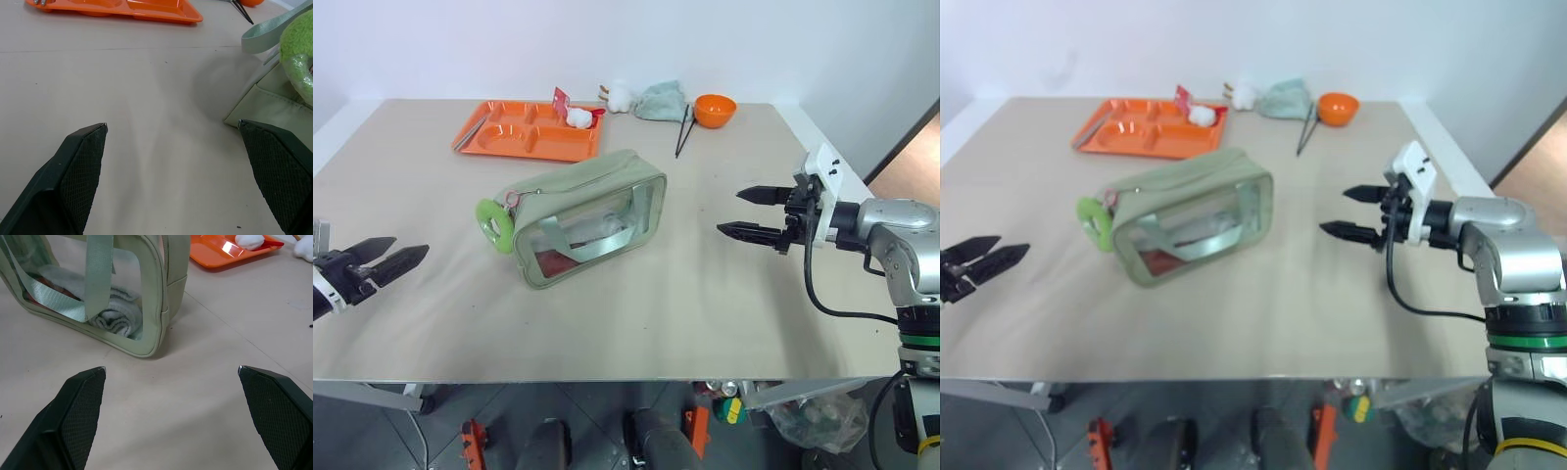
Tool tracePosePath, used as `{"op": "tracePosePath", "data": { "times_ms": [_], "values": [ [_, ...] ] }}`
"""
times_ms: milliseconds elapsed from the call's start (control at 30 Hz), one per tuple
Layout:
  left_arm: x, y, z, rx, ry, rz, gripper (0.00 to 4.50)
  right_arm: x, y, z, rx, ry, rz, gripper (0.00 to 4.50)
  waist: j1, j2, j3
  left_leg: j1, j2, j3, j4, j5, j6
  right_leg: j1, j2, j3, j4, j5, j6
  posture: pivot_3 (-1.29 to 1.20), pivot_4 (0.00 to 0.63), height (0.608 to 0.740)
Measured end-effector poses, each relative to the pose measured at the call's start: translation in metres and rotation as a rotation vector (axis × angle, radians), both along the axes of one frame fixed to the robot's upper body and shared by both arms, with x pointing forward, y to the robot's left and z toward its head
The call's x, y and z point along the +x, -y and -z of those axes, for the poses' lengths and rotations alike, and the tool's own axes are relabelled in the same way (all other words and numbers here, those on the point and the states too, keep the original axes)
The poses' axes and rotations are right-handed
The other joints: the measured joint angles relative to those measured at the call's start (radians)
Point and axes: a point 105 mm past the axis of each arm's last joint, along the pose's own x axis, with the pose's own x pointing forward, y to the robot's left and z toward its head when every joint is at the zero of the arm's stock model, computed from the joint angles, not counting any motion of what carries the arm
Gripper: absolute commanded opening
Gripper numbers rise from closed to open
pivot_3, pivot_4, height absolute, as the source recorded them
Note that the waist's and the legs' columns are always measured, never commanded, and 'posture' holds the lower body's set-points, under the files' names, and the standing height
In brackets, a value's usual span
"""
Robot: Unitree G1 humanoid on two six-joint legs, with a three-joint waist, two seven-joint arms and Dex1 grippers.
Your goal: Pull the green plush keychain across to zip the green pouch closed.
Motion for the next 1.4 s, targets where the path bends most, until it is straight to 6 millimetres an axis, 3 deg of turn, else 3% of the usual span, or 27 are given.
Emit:
{"op": "tracePosePath", "data": {
  "times_ms": [100, 300, 400, 533, 600, 700, 800, 967, 1067, 1167, 1267, 1400],
  "values": [
    [0.0, 0.003, -0.002, -0.011, 0.004, 0.013, 4.44, 0.0, 0.0, 0.001, -0.011, -0.003, -0.001, 4.5, 0.0, 0.0, 0.0, 0.0, 0.0, 0.0, 0.0, 0.0, 0.0, 0.0, 0.0, 0.0, 0.0, 0.0, 0.0, 0.0, 0.15, 0.74],
    [0.004, 0.021, -0.03, -0.017, 0.093, 0.114, 4.44, 0.001, -0.008, -0.01, -0.092, 0.042, -0.037, 4.5, -0.002, 0.0, 0.0, 0.0, 0.0, 0.001, 0.0, 0.0, 0.0, 0.0, 0.001, 0.0, 0.0, 0.0, 0.0, 0.0, 0.15, 0.74],
    [0.006, 0.029, -0.052, 0.024, 0.145, 0.173, 4.44, 0.005, -0.019, -0.035, -0.164, 0.133, -0.091, 4.5, -0.003, 0.001, 0.001, 0.0, 0.0, 0.001, 0.001, 0.0, 0.0, -0.002, 0.001, 0.0, 0.001, 0.0, 0.0, 0.0, 0.15, 0.74],
    [0.005, 0.055, -0.093, 0.128, 0.24, 0.326, 4.44, 0.006, -0.042, -0.081, -0.296, 0.304, -0.203, 4.5, -0.002, 0.002, 0.001, -0.001, 0.0, 0.001, 0.0, 0.0, 0.0, -0.004, 0.002, 0.0, 0.002, 0.001, -0.001, 0.0, 0.15, 0.74],
    [0.006, 0.069, -0.106, 0.156, 0.27, 0.404, 4.44, 0.01, -0.054, -0.094, -0.357, 0.352, -0.258, 4.5, -0.002, 0.002, 0.001, -0.001, 0.0, 0.002, 0.0, 0.0, 0.0, -0.004, 0.002, 0.0, 0.002, 0.0, -0.001, 0.0, 0.15, 0.74],
    [0.008, 0.093, -0.126, 0.183, 0.332, 0.52, 4.44, 0.016, -0.089, -0.104, -0.432, 0.425, -0.371, 4.5, -0.006, 0.002, 0.001, -0.004, 0.0, 0.003, 0.0, 0.0, -0.001, -0.007, 0.003, 0.001, 0.003, 0.001, -0.001, 0.0, 0.15, 0.74],
    [0.006, 0.108, -0.132, 0.188, 0.358, 0.594, 4.44, 0.019, -0.109, -0.095, -0.524, 0.447, -0.475, 4.5, -0.006, 0.002, 0.001, -0.005, 0.0, 0.001, 0.0, 0.0, 0.0, -0.007, 0.003, 0.001, 0.003, 0.0, -0.001, 0.0, 0.15, 0.74],
    [0.005, 0.138, -0.121, 0.164, 0.34, 0.722, 4.44, 0.034, -0.131, -0.061, -0.633, 0.409, -0.575, 4.5, -0.002, 0.002, 0.001, -0.009, -0.001, 0.001, 0.001, 0.0, -0.001, -0.011, 0.001, 0.002, 0.004, 0.002, -0.003, 0.0, 0.15, 0.74],
    [0.003, 0.156, -0.113, 0.141, 0.338, 0.788, 4.44, 0.039, -0.149, -0.061, -0.647, 0.438, -0.606, 4.5, -0.002, 0.002, 0.001, -0.012, -0.001, 0.001, 0.003, 0.0, -0.001, -0.013, 0.001, 0.002, 0.005, 0.004, -0.005, 0.0, 0.15, 0.74],
    [0.001, 0.161, -0.113, 0.141, 0.346, 0.797, 4.44, 0.041, -0.159, -0.06, -0.661, 0.456, -0.626, 4.5, -0.001, 0.002, 0.001, -0.012, -0.001, -0.001, 0.003, 0.0, -0.002, -0.013, 0.001, 0.001, 0.005, 0.004, -0.006, 0.0, 0.15, 0.74],
    [0.0, 0.164, -0.109, 0.133, 0.334, 0.8, 4.5, 0.042, -0.164, -0.051, -0.664, 0.437, -0.649, 3.71, -0.001, 0.002, 0.001, -0.012, -0.001, -0.001, 0.004, 0.001, -0.002, -0.013, 0.001, 0.001, 0.005, 0.005, -0.006, 0.0, 0.15, 0.74],
    [0.0, 0.164, -0.106, 0.1, 0.326, 0.787, 4.5, 0.04, -0.165, -0.049, -0.684, 0.44, -0.676, 2.27, 0.0, 0.002, 0.001, -0.012, -0.001, -0.001, 0.004, 0.001, -0.003, -0.013, 0.001, 0.0, 0.006, 0.005, -0.006, 0.0, 0.15, 0.74]
  ]
}}
